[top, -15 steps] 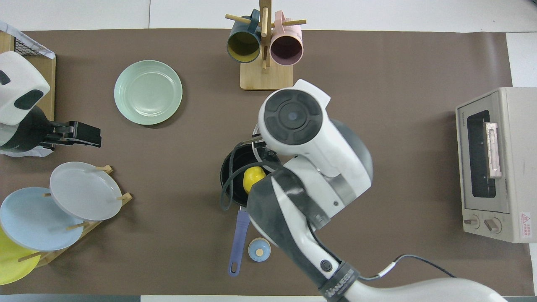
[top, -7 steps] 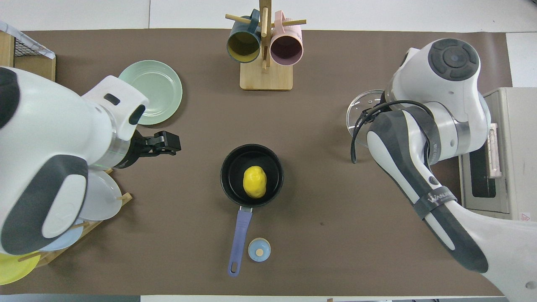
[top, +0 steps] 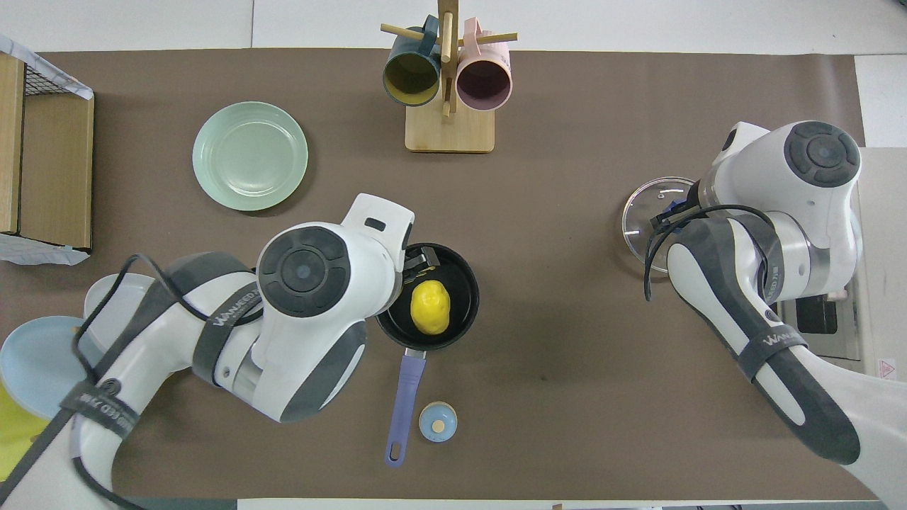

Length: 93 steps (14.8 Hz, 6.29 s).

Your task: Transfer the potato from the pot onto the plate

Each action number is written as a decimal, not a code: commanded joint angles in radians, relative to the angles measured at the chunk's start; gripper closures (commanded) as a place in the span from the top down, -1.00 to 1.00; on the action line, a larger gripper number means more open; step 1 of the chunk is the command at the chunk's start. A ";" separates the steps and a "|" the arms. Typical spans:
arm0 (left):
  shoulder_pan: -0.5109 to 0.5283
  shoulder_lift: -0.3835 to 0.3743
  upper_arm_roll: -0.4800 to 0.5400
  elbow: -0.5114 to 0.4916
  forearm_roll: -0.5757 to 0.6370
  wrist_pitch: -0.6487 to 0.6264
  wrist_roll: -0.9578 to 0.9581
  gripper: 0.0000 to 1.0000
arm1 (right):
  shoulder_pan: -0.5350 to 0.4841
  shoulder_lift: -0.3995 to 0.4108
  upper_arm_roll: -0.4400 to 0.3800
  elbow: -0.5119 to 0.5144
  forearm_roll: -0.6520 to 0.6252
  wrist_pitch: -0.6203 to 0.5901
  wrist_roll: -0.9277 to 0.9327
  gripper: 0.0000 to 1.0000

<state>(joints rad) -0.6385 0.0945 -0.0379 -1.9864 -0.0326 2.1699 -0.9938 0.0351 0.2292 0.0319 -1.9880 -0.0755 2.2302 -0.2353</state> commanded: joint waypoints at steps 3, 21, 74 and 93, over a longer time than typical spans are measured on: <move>-0.058 0.077 0.020 -0.003 -0.006 0.073 -0.082 1.00 | -0.034 -0.039 0.014 -0.078 0.049 0.026 0.008 0.01; -0.136 0.131 0.016 -0.078 -0.007 0.119 -0.198 1.00 | -0.034 -0.118 0.006 0.535 0.056 -0.707 0.201 1.00; 0.504 0.470 0.027 0.495 0.000 -0.130 0.810 -1.00 | -0.090 -0.243 -0.026 0.360 0.057 -0.719 0.209 1.00; 0.540 -0.060 0.069 0.495 0.013 -0.641 0.866 1.00 | -0.083 -0.246 -0.020 0.362 0.057 -0.716 0.209 1.00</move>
<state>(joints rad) -0.0970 0.1176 0.0316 -1.4436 -0.0441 1.6138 -0.1519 -0.0408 0.0047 0.0068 -1.6033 -0.0388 1.4936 -0.0302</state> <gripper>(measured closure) 0.000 0.000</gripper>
